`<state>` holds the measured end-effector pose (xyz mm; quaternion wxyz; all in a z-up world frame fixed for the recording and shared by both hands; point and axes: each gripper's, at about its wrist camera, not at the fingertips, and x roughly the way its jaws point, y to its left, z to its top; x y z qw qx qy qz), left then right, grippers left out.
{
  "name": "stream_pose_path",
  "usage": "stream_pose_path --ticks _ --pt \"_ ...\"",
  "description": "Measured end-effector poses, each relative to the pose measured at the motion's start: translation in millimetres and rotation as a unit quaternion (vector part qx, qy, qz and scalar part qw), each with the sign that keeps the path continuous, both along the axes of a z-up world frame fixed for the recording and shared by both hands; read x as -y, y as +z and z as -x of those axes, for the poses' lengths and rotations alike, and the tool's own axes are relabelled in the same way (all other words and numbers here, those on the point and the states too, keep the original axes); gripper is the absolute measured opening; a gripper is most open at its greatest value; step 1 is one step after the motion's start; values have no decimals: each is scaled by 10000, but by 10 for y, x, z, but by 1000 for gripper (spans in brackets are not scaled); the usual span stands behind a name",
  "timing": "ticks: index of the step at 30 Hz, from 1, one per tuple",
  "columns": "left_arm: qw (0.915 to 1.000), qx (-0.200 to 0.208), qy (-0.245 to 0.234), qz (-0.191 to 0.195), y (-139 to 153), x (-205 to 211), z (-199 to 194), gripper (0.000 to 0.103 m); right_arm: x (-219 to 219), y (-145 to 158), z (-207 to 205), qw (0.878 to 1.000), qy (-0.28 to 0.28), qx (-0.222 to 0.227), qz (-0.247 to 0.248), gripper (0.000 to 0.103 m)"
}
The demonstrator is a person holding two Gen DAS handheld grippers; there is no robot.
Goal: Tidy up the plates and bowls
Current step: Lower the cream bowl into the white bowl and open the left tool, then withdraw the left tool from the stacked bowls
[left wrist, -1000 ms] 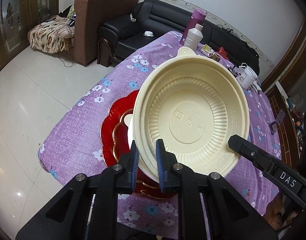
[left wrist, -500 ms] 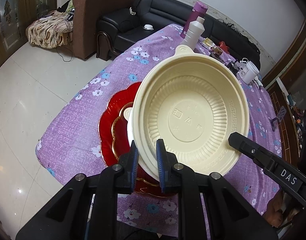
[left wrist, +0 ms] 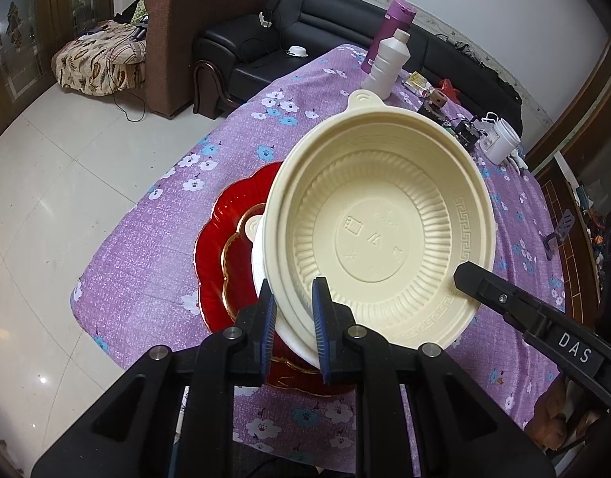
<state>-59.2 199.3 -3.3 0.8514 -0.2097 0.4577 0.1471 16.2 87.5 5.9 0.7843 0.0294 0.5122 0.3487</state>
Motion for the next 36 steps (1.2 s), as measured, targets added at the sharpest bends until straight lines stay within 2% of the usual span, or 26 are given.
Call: stream_pose_path --ticks 8,12,24,27,28,29,31,33,34,36 --pt "10000 -23 15 -27 -17 8 -14 16 0 -5 -23 10000 -26 -35 14 11" --pt "10000 -43 11 -64 -2 34 -37 16 -30 -8 -34 9999 20 -50 95 15" --pt "9999 -35 85 -72 30 33 -56 16 -54 -9 -54 9999 -7 -50 107 15" --pt "9999 -28 141 -70 31 20 -55 18 -58 1 -59 10000 -10 -42 76 18" --pt "9998 -14 164 -103 36 21 -52 21 -61 10 -57 10000 -16 -24 75 19" --pt "9997 -3 187 -129 44 23 -50 24 -62 20 -53 10000 -24 1 84 25" --pt "9993 100 266 -224 78 27 -19 46 -61 50 -47 10000 -36 78 49 33" --pt "9978 274 359 -477 137 56 30 57 -46 119 -22 9997 -34 236 -16 39" --pt "9964 364 408 -643 177 78 61 59 -34 159 -6 9995 -23 310 -68 41" --pt "9943 484 451 -833 235 124 108 66 2 235 31 9987 -11 489 -123 52"
